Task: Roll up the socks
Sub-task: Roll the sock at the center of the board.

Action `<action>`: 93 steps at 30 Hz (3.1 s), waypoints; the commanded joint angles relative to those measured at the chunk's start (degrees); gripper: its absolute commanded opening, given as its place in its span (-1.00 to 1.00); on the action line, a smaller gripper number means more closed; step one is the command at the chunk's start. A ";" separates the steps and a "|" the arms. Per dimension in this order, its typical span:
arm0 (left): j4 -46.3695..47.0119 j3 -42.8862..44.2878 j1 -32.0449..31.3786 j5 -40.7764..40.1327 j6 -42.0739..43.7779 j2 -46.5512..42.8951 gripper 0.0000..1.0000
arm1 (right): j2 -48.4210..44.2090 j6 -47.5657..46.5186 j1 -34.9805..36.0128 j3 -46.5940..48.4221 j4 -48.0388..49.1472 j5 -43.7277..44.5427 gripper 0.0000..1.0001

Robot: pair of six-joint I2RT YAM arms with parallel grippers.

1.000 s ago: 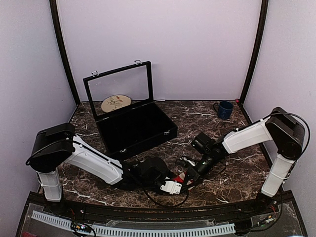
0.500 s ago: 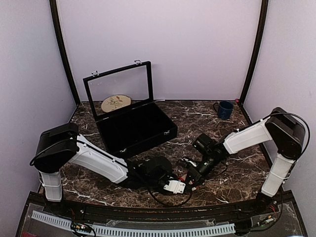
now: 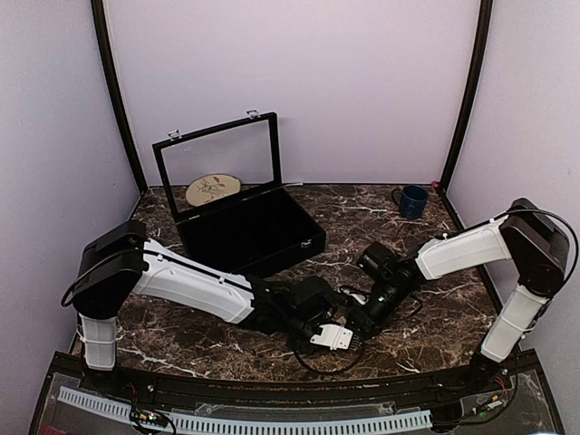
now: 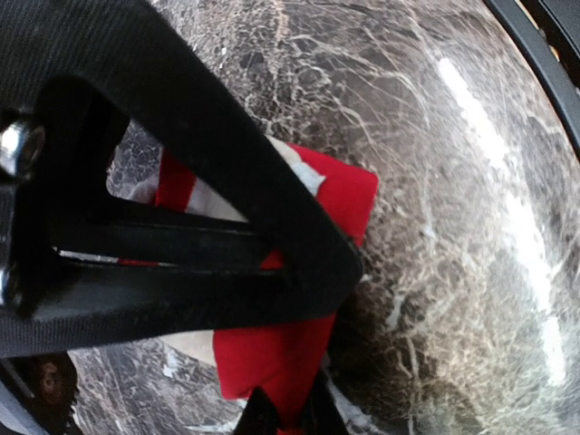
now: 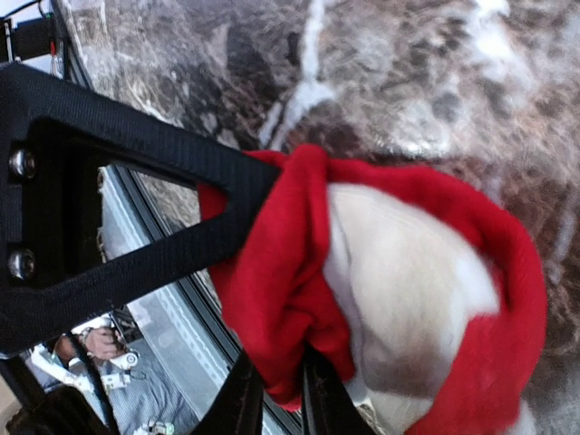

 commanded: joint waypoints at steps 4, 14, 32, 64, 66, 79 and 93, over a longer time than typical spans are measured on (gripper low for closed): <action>-22.20 5.84 -0.64 7.29 -10.30 4.86 -0.82 | -2.73 -0.77 -0.66 0.93 -2.74 8.12 -0.60; -33.33 11.87 0.80 16.29 -17.41 6.85 -0.83 | -4.85 0.07 -1.02 -0.43 -2.16 13.60 -0.52; -48.64 20.35 7.48 31.43 -20.89 9.66 -0.83 | -16.70 4.10 -0.78 -5.70 2.67 26.31 -0.44; -52.55 31.69 14.02 42.65 -20.09 21.19 -0.83 | -22.86 16.20 40.06 -4.10 -2.10 67.52 -0.44; -52.63 31.77 14.06 42.67 -19.95 21.20 -0.83 | -20.24 14.21 42.20 -2.46 -2.65 68.90 -0.44; -52.91 31.26 13.84 43.26 -19.07 21.23 -0.83 | -5.81 -0.03 44.15 6.62 -4.08 71.85 -0.18; -53.19 31.28 13.84 43.70 -17.90 21.28 -0.82 | -0.36 -8.69 39.58 6.93 -2.43 72.66 -0.10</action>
